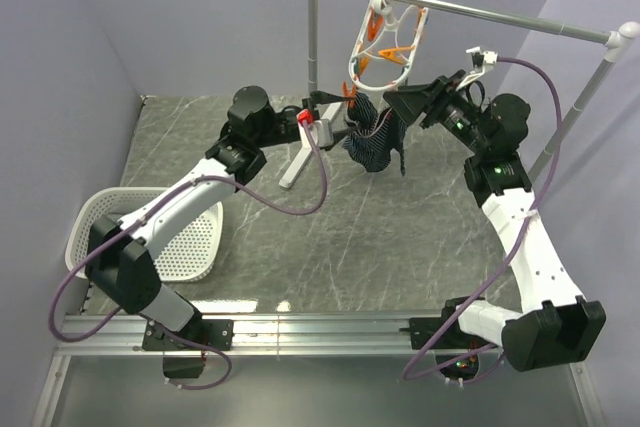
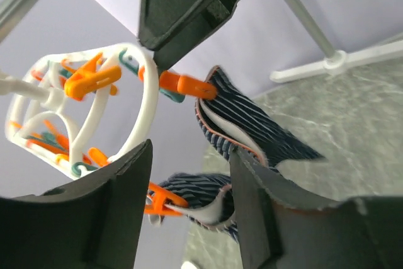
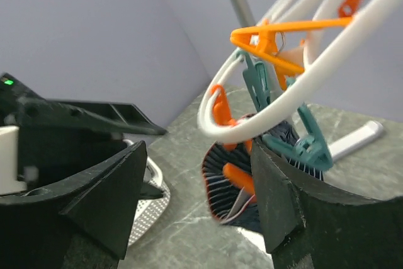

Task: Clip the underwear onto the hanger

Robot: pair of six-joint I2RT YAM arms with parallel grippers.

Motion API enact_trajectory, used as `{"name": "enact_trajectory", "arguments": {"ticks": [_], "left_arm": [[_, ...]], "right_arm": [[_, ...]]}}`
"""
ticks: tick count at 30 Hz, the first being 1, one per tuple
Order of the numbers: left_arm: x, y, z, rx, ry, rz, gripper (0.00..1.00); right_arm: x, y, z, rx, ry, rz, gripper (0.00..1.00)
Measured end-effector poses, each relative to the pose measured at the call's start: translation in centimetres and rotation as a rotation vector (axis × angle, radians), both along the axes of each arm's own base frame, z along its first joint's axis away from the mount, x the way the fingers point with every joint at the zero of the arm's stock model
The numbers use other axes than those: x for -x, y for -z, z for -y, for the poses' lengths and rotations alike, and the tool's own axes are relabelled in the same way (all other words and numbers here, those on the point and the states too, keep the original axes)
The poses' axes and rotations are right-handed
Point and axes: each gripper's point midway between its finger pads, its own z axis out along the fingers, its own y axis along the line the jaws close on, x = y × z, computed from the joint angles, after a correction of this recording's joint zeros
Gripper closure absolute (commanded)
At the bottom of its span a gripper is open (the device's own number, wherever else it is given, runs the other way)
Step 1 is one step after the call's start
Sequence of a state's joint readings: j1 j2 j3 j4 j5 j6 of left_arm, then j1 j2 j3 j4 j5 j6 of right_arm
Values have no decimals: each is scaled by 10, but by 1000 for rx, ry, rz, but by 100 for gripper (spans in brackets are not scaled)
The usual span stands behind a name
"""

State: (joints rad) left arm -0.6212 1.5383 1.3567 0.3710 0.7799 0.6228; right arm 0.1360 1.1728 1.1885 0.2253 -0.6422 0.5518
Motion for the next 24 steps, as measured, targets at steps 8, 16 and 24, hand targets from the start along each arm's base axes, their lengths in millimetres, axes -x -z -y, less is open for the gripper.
{"name": "enact_trajectory", "arguments": {"ticks": [8, 16, 24], "left_arm": [[46, -6, -35, -46, -16, -142, 1], [49, 5, -81, -14, -211, -458, 1], [-4, 57, -152, 16, -566, -888, 1]], "right_arm": [[28, 16, 26, 54, 69, -13, 21], [68, 11, 43, 132, 119, 60, 17], [83, 40, 51, 218, 136, 9, 10]]}}
